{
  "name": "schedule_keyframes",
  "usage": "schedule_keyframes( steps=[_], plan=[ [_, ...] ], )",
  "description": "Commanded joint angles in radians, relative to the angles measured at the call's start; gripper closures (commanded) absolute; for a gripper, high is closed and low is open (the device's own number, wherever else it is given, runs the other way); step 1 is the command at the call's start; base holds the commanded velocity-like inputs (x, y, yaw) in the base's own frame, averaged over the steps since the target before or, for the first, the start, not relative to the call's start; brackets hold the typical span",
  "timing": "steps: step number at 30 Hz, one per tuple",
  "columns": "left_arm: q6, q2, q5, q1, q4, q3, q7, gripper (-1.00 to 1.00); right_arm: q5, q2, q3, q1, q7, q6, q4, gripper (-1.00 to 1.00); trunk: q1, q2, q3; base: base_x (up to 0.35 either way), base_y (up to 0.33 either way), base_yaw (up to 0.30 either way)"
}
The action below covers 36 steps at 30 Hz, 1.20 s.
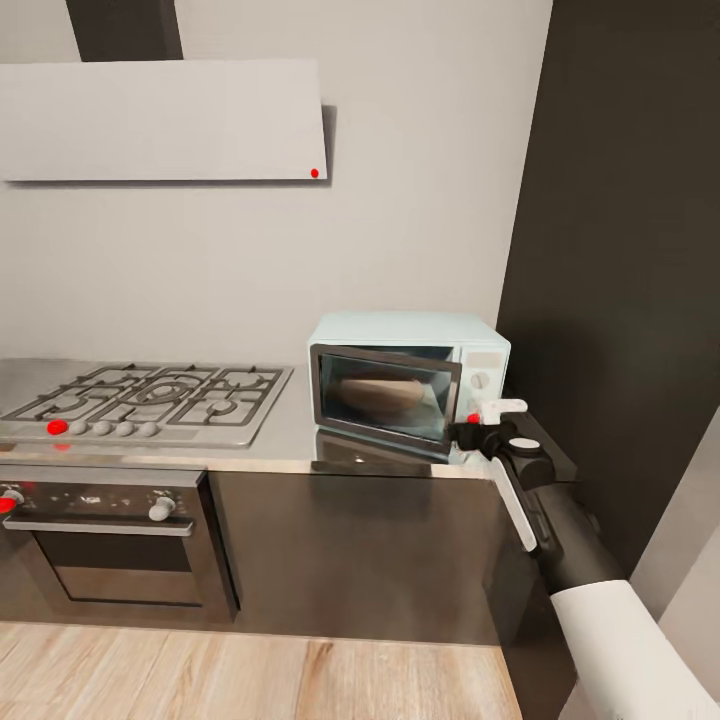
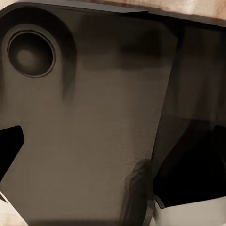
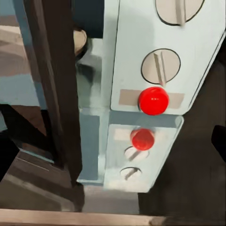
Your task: In the kitchen, take the popcorn bag from the countertop, put it into the microwave, and heat it until the popcorn is cooked so the cooked popcorn ends up inside the bag.
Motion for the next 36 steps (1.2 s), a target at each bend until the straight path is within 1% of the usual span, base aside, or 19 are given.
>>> schedule_keyframes(
  steps=[1,3,5,8,13,23,25,26,31,36],
  plan=[
    [-0.002,0.000,0.008,0.000,0.000,0.000,0.000,-1.00,-0.006,-0.016,0.003,-0.001,-0.009,0.004,-0.001,-1.00,0.000,-0.001,-0.001,0.000,0.000,0.000],
    [-0.001,0.000,0.008,0.000,0.000,0.000,0.000,-1.00,-0.006,-0.039,0.002,0.000,-0.009,0.010,0.000,-1.00,0.000,-0.001,-0.001,0.000,0.000,0.000],
    [-0.002,0.000,0.008,0.000,0.000,0.000,0.000,-1.00,-0.006,-0.066,0.002,-0.001,-0.010,0.032,0.000,-1.00,0.000,-0.001,-0.001,0.000,0.000,0.000],
    [-0.001,0.000,0.009,0.000,-0.001,0.000,0.000,-1.00,-0.005,-0.081,0.000,-0.001,-0.018,0.045,0.000,-1.00,0.000,-0.001,-0.001,0.000,0.000,0.000],
    [0.000,0.000,0.009,0.000,0.000,0.000,0.000,-1.00,-0.005,-0.080,0.000,-0.001,-0.021,0.045,0.000,-1.00,0.000,-0.001,-0.001,0.084,0.000,0.000],
    [0.000,0.000,0.009,0.000,0.000,0.000,0.000,-1.00,-0.005,-0.078,-0.001,-0.001,-0.023,0.044,0.000,-1.00,0.000,-0.001,-0.001,0.294,0.000,0.000],
    [-0.001,0.002,0.010,0.000,-0.001,0.000,0.000,-1.00,-0.002,-0.090,-0.013,-0.001,-0.015,0.037,0.011,-1.00,0.000,-0.001,-0.001,0.000,0.000,0.000],
    [-0.001,0.002,0.010,0.000,-0.001,0.000,0.000,-1.00,-0.002,-0.091,-0.016,-0.001,-0.019,0.039,0.017,-1.00,0.000,-0.001,-0.001,0.000,0.000,0.000],
    [-0.001,0.003,0.012,0.000,-0.002,0.000,0.000,-1.00,0.004,-0.063,-0.013,-0.001,-0.047,0.046,0.000,-1.00,0.000,-0.001,-0.001,0.000,0.000,0.000],
    [-0.001,0.003,0.012,0.000,-0.002,0.000,0.000,-1.00,0.006,-0.059,-0.013,-0.001,-0.075,0.046,-0.003,-1.00,0.000,-0.001,-0.001,0.000,-0.191,0.000]
  ],
)
